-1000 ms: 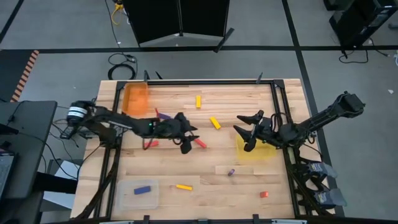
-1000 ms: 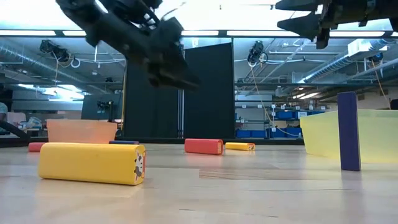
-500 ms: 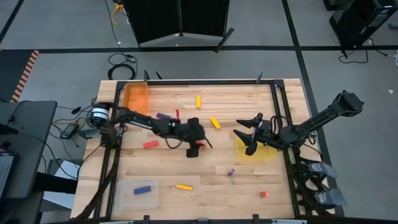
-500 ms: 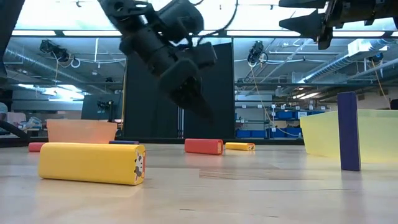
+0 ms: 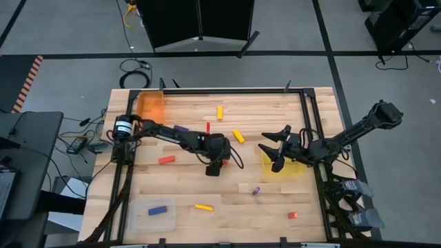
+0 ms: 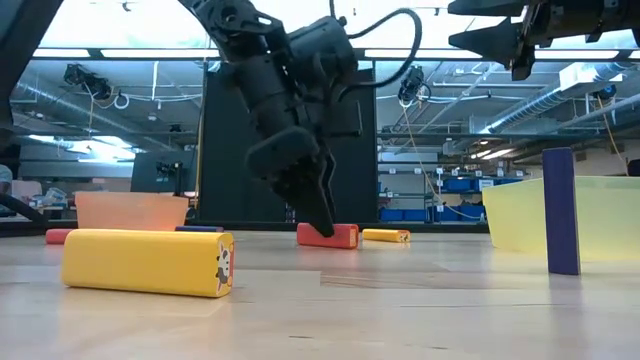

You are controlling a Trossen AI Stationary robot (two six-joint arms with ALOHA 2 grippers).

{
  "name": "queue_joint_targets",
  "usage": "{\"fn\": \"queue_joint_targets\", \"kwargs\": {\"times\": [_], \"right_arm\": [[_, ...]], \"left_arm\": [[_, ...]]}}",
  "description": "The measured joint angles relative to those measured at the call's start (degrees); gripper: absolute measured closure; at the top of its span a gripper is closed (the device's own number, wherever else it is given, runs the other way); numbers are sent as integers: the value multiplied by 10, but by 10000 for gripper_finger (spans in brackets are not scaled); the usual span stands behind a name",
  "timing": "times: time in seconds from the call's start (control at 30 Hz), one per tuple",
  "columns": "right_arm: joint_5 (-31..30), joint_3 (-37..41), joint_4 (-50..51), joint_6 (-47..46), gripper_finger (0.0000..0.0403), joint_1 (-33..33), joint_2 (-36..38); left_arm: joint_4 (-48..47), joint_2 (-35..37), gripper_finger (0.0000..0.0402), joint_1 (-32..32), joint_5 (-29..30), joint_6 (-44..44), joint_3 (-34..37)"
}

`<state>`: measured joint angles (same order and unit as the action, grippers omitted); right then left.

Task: Sort blocks
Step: Put the top middle orange block into the orange transparent bin

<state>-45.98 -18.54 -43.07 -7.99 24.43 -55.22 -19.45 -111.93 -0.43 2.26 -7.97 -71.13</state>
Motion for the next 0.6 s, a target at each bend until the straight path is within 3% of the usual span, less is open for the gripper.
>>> {"fn": "queue_joint_targets", "kwargs": {"times": [0.3,0.6], "right_arm": [[3,0,4,-3,149,0,0],[6,0,3,-9,149,5,0]], "left_arm": [[-21,-10,173,11,5,22,0],[-26,-10,300,11,4,25,0]]}}
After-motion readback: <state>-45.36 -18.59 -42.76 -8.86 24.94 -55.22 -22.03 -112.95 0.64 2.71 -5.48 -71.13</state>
